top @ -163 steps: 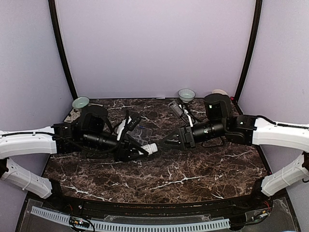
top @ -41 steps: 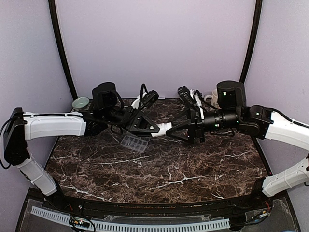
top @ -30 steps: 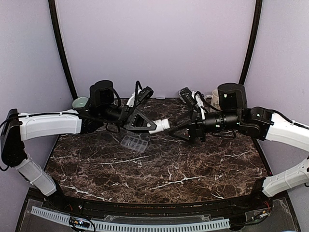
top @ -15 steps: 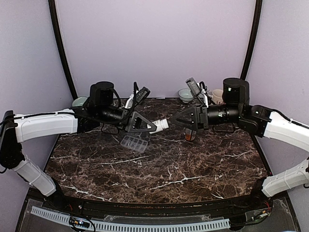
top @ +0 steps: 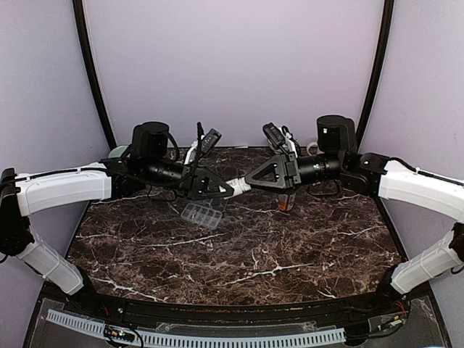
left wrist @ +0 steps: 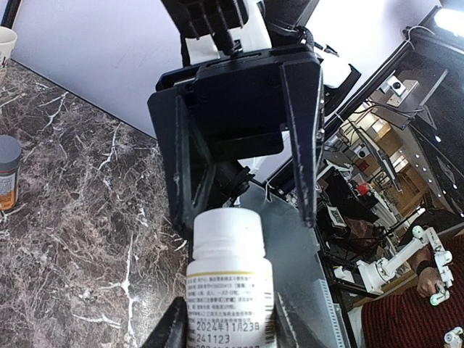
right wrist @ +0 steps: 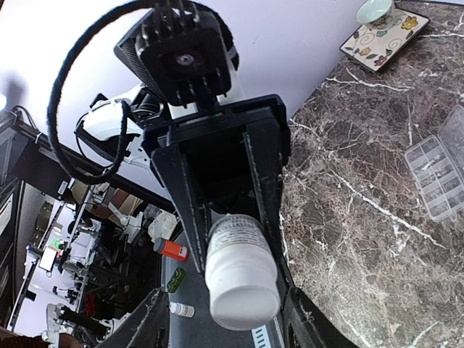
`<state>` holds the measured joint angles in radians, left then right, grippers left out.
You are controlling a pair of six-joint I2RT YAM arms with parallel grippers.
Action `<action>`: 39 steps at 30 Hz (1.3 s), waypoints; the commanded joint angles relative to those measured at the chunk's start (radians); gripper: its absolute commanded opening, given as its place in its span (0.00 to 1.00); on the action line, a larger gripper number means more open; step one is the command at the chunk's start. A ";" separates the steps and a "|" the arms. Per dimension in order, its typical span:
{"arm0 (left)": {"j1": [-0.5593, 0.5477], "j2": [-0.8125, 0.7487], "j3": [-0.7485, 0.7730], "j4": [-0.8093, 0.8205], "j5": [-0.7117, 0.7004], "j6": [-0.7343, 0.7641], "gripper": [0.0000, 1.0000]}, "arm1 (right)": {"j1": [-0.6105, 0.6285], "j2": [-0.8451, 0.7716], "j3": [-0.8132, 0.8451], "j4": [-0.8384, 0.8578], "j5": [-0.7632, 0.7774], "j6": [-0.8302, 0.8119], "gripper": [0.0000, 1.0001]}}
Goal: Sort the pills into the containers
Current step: Unscrew the lid of the pill bottle.
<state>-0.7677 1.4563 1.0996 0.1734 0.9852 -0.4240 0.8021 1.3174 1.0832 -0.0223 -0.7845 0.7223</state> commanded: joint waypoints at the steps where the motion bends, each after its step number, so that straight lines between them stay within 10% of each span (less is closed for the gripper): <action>1: 0.004 -0.024 0.045 -0.034 -0.010 0.052 0.00 | -0.010 0.014 0.049 0.057 -0.043 0.041 0.50; 10: 0.004 -0.006 0.073 -0.058 -0.013 0.070 0.00 | -0.012 0.046 0.063 0.025 -0.056 0.023 0.45; 22: 0.003 0.012 0.080 -0.058 0.016 0.056 0.00 | -0.024 0.040 0.062 -0.001 -0.052 -0.028 0.14; 39: 0.005 0.137 0.049 0.589 0.374 -0.631 0.00 | -0.023 -0.052 0.010 -0.165 0.183 -0.624 0.12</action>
<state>-0.7597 1.5970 1.1568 0.4366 1.1999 -0.7914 0.7914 1.2869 1.1114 -0.1368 -0.7551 0.2501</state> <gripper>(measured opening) 0.344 0.262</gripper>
